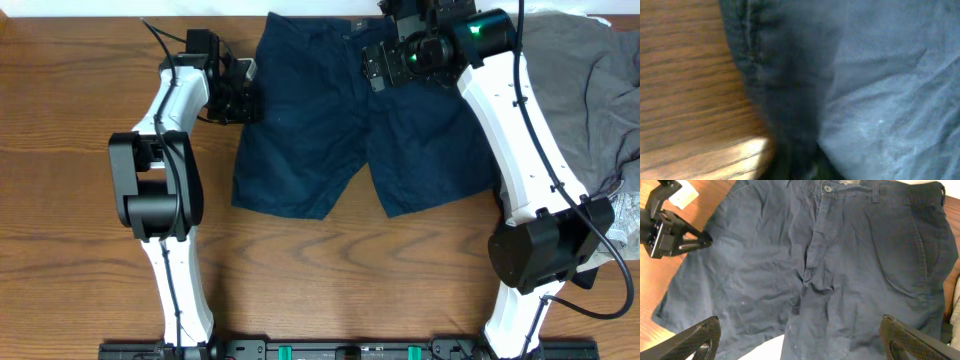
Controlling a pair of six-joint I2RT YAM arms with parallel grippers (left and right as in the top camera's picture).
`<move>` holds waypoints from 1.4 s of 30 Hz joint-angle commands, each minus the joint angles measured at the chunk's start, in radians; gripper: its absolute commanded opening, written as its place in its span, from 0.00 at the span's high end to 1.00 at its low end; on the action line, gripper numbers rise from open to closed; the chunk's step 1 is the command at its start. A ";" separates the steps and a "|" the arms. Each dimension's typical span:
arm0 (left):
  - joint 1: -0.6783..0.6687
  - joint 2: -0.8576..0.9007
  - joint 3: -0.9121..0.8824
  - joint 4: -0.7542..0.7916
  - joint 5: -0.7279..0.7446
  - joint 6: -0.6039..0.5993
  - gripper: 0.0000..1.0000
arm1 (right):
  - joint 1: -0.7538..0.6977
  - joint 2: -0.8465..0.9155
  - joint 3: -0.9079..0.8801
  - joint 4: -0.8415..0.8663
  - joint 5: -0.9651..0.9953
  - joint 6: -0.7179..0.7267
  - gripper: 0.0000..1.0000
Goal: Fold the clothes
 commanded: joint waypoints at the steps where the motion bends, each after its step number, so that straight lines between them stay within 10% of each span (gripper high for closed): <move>1: 0.005 0.009 0.003 -0.003 0.016 -0.069 0.94 | 0.001 -0.005 0.010 -0.004 0.006 -0.020 0.01; 13: 0.246 0.009 0.003 -0.104 0.012 -0.537 0.94 | 0.001 0.001 0.009 -0.004 0.006 0.020 0.01; 34: 0.419 -0.152 0.003 -0.377 -0.003 -0.189 0.93 | 0.000 0.005 -0.272 -0.003 0.005 0.146 0.01; 38: 0.417 -0.249 0.003 -0.394 -0.076 -0.190 0.58 | -0.008 0.005 -0.336 0.000 0.006 0.146 0.01; 42: 0.417 -0.339 0.003 -0.395 -0.093 -0.190 0.42 | -0.013 0.005 -0.392 -0.003 0.006 0.147 0.01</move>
